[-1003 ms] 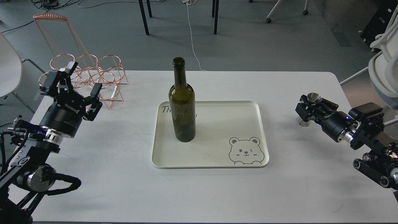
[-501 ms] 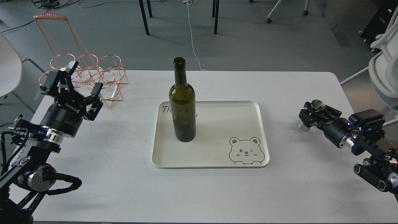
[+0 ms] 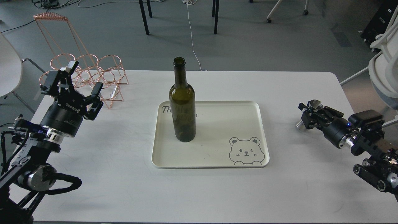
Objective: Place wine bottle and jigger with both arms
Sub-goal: 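Lift the jigger off the tray and carry it beside the tray, then release the jigger on the table and raise the right gripper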
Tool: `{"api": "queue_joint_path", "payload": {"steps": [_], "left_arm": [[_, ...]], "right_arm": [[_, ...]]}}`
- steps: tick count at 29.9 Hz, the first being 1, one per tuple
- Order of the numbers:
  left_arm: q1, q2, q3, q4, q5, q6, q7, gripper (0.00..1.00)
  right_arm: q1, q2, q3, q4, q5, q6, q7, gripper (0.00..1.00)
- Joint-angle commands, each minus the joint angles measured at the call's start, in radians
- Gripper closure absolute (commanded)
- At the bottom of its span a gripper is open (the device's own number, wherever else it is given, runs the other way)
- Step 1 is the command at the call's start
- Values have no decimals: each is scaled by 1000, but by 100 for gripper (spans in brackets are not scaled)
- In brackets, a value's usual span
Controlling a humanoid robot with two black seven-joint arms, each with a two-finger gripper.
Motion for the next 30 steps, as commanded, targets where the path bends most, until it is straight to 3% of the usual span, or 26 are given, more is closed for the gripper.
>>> {"api": "queue_joint_path", "payload": {"steps": [1, 8, 11, 22, 26, 30], "left_arm": [[0, 2, 0, 0, 0, 0, 0, 2], [-2, 2, 0, 0, 0, 0, 0, 2], [-2, 2, 0, 0, 0, -2, 0, 2], [-2, 26, 0, -22, 0, -2, -2, 2], [-2, 55, 2, -31, 0, -2, -8, 2], [0, 103, 5, -42, -2, -31, -27, 2]], "right_arm": [[0, -2, -3, 9, 0, 0, 0, 48], [-25, -20, -3, 33, 0, 0, 0, 18], [-46, -89, -3, 85, 0, 0, 0, 8], [-118, -484, -104, 530, 66, 0, 0, 3], [-105, -569, -102, 774, 311, 0, 0, 3], [-53, -569, -44, 931, 594, 31, 0, 1]]}}
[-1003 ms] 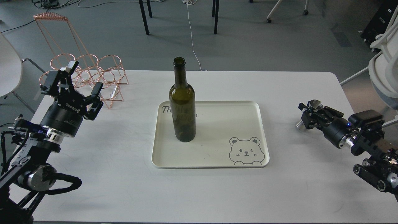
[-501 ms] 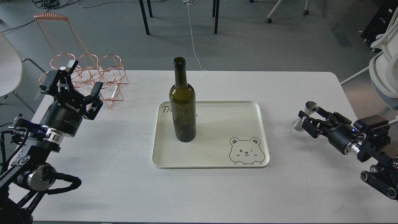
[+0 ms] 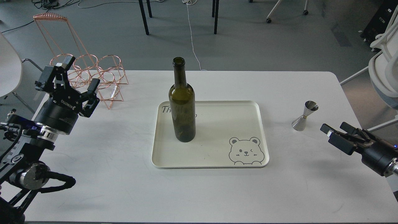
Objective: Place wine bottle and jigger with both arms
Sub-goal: 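Release the jigger on the table and raise the right gripper, then reach the left gripper to the wine bottle neck and grasp it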
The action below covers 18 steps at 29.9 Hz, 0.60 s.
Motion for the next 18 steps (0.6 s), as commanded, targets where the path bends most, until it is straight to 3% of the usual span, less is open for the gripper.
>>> {"api": "queue_joint_path", "payload": {"steps": [1, 9, 12, 18], "left_arm": [[2, 47, 2, -8, -2, -32, -10, 2], [2, 154, -1, -46, 145, -37, -10, 2], [3, 197, 2, -98, 404, -32, -10, 2], [-15, 240, -10, -218, 956, -9, -10, 2]], "right_arm": [[54, 7, 57, 123, 247, 52, 0, 2], [119, 194, 134, 124, 801, 313, 0, 1], [114, 254, 142, 56, 968, 358, 0, 1], [78, 291, 142, -29, 989, 407, 0, 1]]}}
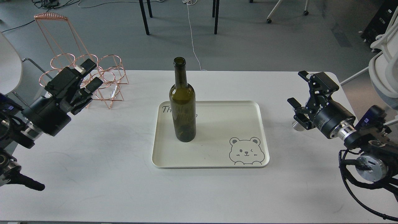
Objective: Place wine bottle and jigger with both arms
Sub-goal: 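Reach the left gripper to the wine bottle neck and grasp it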
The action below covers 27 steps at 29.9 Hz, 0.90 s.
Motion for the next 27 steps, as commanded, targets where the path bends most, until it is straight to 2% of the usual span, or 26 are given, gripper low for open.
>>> {"api": "queue_joint_path", "payload": {"steps": [1, 5, 8, 12, 17, 27], "left_arm": [[-45, 17, -4, -60, 334, 11, 0, 2], [-160, 13, 20, -65, 642, 11, 0, 2], [-233, 13, 43, -57, 741, 11, 0, 2], [-358, 4, 144, 1, 792, 12, 0, 2], [-510, -63, 282, 46, 793, 14, 0, 2], [-631, -207, 396, 202, 798, 12, 0, 2]], "right_arm": [[-24, 11, 1, -15, 5, 18, 0, 1], [-43, 16, -1, -15, 2, 18, 0, 1], [-50, 17, -1, -17, 2, 18, 0, 1], [-57, 30, -1, -17, 2, 18, 0, 1], [-57, 36, -1, -18, 0, 18, 0, 1], [-57, 31, 1, -17, 0, 18, 0, 1]]}}
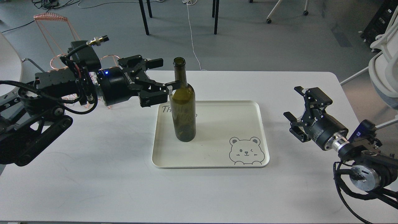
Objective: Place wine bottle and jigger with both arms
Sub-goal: 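Reach the left gripper to the wine bottle neck and grasp it, then lift the wine bottle off the tray toward the copper rack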
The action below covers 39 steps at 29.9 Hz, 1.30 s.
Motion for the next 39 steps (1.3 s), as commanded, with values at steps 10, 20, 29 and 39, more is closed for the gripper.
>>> {"api": "queue_joint_path", "payload": {"steps": [10, 20, 29, 39], "left_arm": [[-39, -89, 42, 80, -6, 0, 0, 40], [-51, -93, 42, 80, -7, 46, 0, 91], [-167, 7, 39, 68, -39, 55, 0, 91], [-347, 223, 49, 250, -207, 18, 0, 90]], "right_arm": [[-3, -4, -5, -1, -18, 0, 0, 1], [-11, -4, -9, -1, -31, 0, 0, 1], [-12, -4, -6, -1, -31, 0, 0, 1], [-12, 2, -12, -3, -31, -2, 0, 1]]}}
